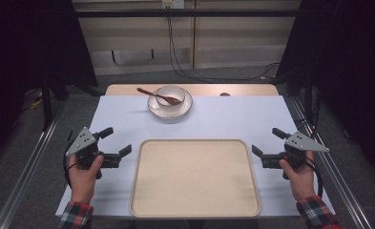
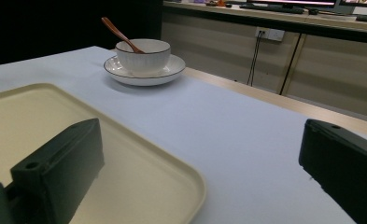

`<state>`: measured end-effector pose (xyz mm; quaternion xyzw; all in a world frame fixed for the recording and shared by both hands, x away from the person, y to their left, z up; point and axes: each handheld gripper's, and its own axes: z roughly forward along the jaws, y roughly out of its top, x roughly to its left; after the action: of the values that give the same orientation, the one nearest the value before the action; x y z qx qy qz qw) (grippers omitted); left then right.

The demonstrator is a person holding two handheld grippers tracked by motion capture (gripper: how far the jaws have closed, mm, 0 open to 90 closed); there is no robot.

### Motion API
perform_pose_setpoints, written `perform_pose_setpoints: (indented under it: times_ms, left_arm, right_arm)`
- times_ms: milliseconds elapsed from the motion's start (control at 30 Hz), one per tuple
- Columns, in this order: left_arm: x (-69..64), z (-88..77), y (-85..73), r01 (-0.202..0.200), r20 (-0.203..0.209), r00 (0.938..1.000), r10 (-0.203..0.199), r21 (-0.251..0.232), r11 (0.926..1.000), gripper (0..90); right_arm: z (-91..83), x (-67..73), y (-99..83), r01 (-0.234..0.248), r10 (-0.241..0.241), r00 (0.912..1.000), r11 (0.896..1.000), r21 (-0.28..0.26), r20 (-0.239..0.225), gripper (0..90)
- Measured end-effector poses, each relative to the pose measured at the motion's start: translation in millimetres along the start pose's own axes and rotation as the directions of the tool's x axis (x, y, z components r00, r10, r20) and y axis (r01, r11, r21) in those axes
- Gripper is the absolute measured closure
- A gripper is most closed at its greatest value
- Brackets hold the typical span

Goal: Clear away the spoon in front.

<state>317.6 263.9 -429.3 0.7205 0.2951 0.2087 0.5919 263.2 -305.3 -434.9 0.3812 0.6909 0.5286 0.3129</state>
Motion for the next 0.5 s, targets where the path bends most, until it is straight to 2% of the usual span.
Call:
perform_pose_setpoints:
  times_ms: [100,167,200,300,333,400,467,500]
  left_arm:
    - [1.6,0.8,-1.2,-0.010,-0.001,0.9999,0.010,0.010,0.9999,0.0]
    - [1.7,1.2,-1.6,-0.010,-0.003,0.9999,0.010,0.018,0.9998,0.0]
    - [1.2,3.1,-2.3,0.007,0.004,1.0000,-0.007,0.000,1.0000,0.0]
    - [2.3,5.5,-3.0,-0.001,0.006,1.0000,0.001,0.013,0.9999,0.0]
    - [1.7,7.2,-3.2,0.009,-0.005,0.9999,-0.009,0.010,0.9999,0.0]
    - [4.2,8.4,-2.8,-0.005,-0.014,0.9999,0.005,0.033,0.9994,0.0]
    - [3.6,11.0,-2.7,0.029,-0.023,0.9993,-0.029,0.021,0.9994,0.0]
    - [5.3,10.3,-2.3,0.011,-0.029,0.9995,-0.010,0.033,0.9994,0.0]
  right_arm:
    - [0.8,0.0,-0.5,-0.015,0.015,0.9999,1.000,-0.002,-0.005,0.0]
    - [0.6,0.0,-0.3,-0.021,0.021,0.9997,1.000,-0.006,-0.009,0.0]
    - [0.6,-0.2,-0.3,-0.025,0.025,0.9996,1.000,-0.008,-0.015,0.0]
    - [0.8,-0.1,-0.6,-0.022,0.022,0.9997,1.000,-0.004,-0.012,0.0]
    - [1.7,-0.1,-1.7,-0.015,0.015,0.9998,1.000,0.004,-0.015,0.0]
    - [2.3,-0.1,-2.5,-0.011,0.011,0.9998,1.000,0.012,-0.016,0.0]
    - [3.1,1.9,-2.6,-0.006,0.006,0.9997,1.000,0.022,-0.024,0.0]
    - [3.1,1.9,-2.6,-0.006,0.006,0.9997,1.000,0.022,-0.024,0.0]
